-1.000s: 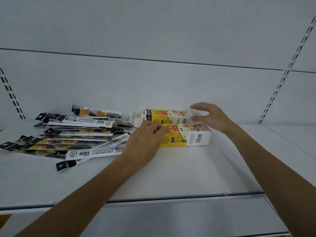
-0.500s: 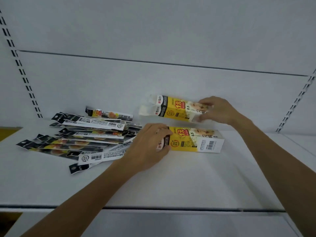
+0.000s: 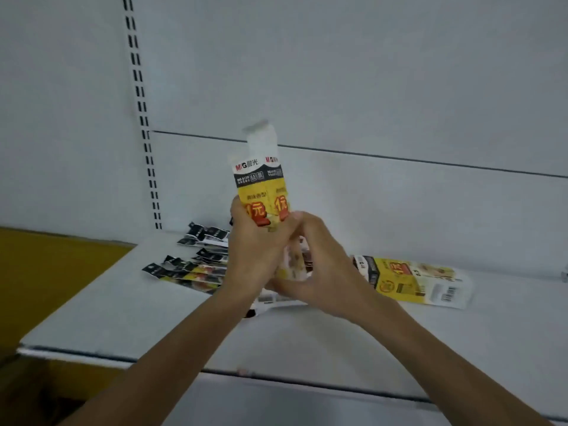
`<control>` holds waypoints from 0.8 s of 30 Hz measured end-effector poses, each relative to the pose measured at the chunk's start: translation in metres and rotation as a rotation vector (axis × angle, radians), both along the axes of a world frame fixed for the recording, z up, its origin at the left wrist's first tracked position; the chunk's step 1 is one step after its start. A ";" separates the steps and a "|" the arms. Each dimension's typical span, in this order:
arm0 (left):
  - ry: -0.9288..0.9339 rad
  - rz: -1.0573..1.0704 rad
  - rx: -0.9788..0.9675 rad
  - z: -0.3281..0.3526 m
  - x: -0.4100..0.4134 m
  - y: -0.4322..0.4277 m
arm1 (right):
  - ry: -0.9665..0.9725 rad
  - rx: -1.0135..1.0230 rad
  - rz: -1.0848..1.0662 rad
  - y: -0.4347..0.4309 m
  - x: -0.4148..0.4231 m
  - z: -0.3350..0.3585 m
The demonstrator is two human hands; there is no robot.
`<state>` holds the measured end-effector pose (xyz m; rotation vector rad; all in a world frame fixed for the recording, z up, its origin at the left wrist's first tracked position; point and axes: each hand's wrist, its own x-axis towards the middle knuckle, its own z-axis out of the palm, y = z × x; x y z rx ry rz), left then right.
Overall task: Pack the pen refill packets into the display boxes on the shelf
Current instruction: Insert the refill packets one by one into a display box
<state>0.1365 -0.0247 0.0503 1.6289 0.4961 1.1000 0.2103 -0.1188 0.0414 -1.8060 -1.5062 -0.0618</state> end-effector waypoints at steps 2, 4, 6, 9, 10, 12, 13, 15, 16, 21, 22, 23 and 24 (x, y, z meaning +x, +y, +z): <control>0.045 0.084 0.048 -0.001 -0.026 0.027 | -0.015 -0.038 0.149 0.017 -0.018 -0.004; 0.166 0.166 0.141 -0.001 -0.053 0.055 | -0.001 -0.065 0.210 0.026 -0.025 -0.004; 0.304 0.198 0.226 -0.003 -0.081 0.081 | 0.007 -0.132 0.175 0.031 -0.020 -0.002; 0.470 0.183 0.320 -0.008 -0.119 0.114 | -0.126 -0.386 0.032 0.029 0.001 -0.005; 0.525 0.153 0.360 -0.010 -0.130 0.123 | -0.185 -0.495 -0.002 0.029 0.007 -0.010; 0.623 0.056 0.430 -0.015 -0.148 0.138 | -0.263 -0.597 -0.029 0.031 0.016 -0.024; 0.666 -0.003 0.455 -0.018 -0.155 0.144 | -0.265 -0.582 -0.043 0.032 0.017 -0.030; 0.747 -0.113 0.505 -0.021 -0.163 0.150 | -0.222 -0.499 -0.076 0.036 0.018 -0.034; 0.783 -0.156 0.539 -0.023 -0.165 0.151 | -0.186 -0.461 -0.074 0.037 0.018 -0.034; 0.891 -0.299 0.654 -0.027 -0.164 0.158 | 0.022 -0.227 -0.083 0.043 0.003 -0.022; 0.932 -0.325 0.678 -0.030 -0.163 0.159 | 0.012 -0.152 -0.113 0.044 -0.001 -0.019; 0.979 -0.335 0.716 -0.032 -0.162 0.159 | 0.001 -0.090 -0.134 0.044 -0.005 -0.015; 1.017 -0.333 0.755 -0.034 -0.161 0.160 | 0.007 -0.034 -0.143 0.043 -0.009 -0.012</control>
